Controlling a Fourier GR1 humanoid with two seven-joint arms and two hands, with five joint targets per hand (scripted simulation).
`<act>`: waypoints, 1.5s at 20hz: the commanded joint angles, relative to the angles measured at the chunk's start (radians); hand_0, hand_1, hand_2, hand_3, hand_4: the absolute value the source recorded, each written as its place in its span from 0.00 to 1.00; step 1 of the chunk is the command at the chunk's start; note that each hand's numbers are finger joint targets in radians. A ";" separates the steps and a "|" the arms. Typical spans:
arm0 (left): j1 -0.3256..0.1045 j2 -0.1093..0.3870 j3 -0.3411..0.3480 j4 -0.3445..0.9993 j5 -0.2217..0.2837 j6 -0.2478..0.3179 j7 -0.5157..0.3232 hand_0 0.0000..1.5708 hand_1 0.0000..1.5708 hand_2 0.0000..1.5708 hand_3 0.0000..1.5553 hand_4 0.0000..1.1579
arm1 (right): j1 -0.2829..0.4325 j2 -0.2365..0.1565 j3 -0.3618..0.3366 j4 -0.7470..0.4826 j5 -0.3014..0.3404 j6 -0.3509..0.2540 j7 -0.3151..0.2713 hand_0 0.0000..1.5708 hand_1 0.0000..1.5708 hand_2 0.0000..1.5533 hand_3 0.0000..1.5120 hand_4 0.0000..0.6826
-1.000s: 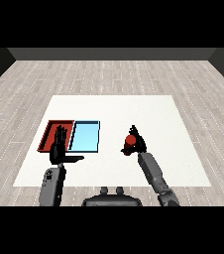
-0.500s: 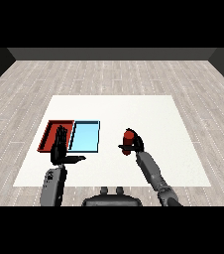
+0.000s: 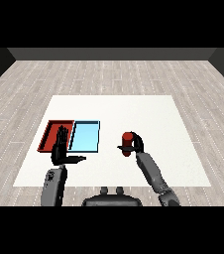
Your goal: Pick the red can and put it in the red box
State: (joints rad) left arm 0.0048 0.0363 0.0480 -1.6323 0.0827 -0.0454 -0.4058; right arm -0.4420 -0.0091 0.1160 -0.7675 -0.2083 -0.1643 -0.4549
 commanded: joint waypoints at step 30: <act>-0.171 -0.036 -0.304 0.109 -0.018 0.185 0.176 0.00 0.00 0.00 0.00 0.00 | 0.063 0.008 0.271 -0.615 0.087 -0.291 0.222 0.92 0.92 0.92 0.91 0.96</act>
State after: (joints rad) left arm -0.1029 0.0005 -0.1840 -1.5857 0.0402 0.0726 -0.2526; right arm -0.3333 -0.0117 0.3077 -1.4038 -0.0928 -0.3426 -0.2325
